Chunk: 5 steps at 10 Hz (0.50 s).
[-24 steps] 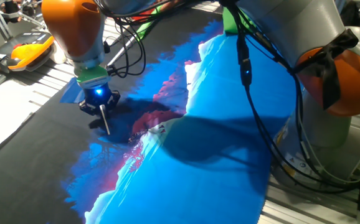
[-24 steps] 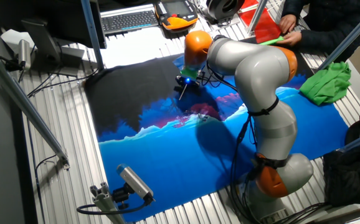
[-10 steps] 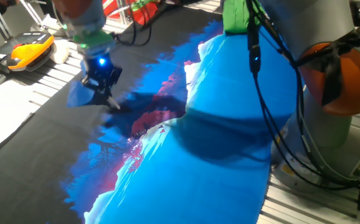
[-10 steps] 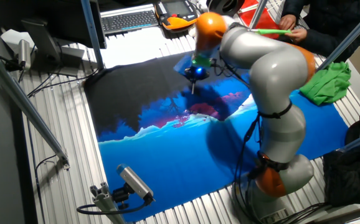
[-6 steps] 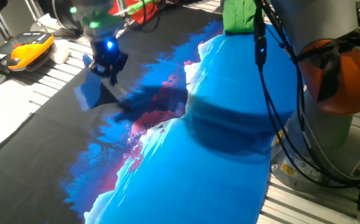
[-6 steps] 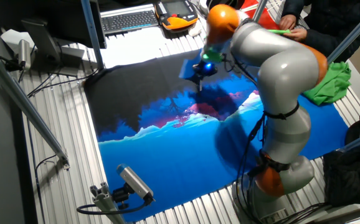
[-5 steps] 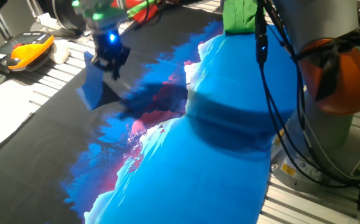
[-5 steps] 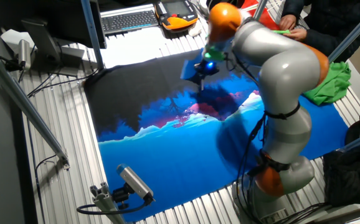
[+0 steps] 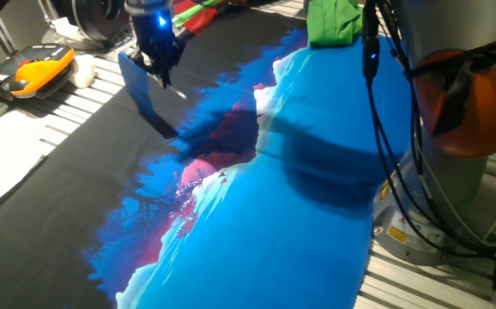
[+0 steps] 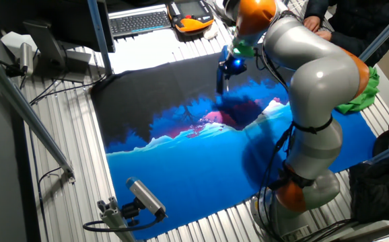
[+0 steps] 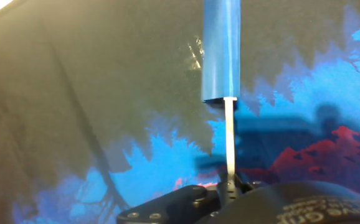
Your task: Wave the flag
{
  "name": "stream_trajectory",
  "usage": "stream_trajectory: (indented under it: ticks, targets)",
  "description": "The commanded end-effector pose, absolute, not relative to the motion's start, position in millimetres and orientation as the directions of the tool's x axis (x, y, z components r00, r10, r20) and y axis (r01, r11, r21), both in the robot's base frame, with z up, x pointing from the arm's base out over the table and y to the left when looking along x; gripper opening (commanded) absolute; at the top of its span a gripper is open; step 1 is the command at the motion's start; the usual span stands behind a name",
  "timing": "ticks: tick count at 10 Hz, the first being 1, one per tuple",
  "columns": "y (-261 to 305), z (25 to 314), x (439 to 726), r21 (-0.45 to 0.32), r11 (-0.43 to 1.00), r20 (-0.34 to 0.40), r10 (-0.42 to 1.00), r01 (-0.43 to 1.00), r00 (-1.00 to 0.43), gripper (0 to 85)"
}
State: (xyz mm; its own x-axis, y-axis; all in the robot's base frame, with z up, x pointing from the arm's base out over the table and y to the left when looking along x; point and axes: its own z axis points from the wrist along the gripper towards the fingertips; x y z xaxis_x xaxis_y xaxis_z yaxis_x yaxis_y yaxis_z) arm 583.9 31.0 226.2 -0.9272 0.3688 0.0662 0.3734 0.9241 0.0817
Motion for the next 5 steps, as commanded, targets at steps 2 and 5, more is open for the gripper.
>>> stream_trajectory:
  ticks: [2, 5]
  targets:
    - [31.2, 226.9, 583.8, 0.047, 0.924, 0.057, 0.376, 0.378, -0.925, 0.0]
    - [31.2, 226.9, 583.8, -0.027, 0.934, 0.014, 0.358, 0.357, -0.934, 0.0]
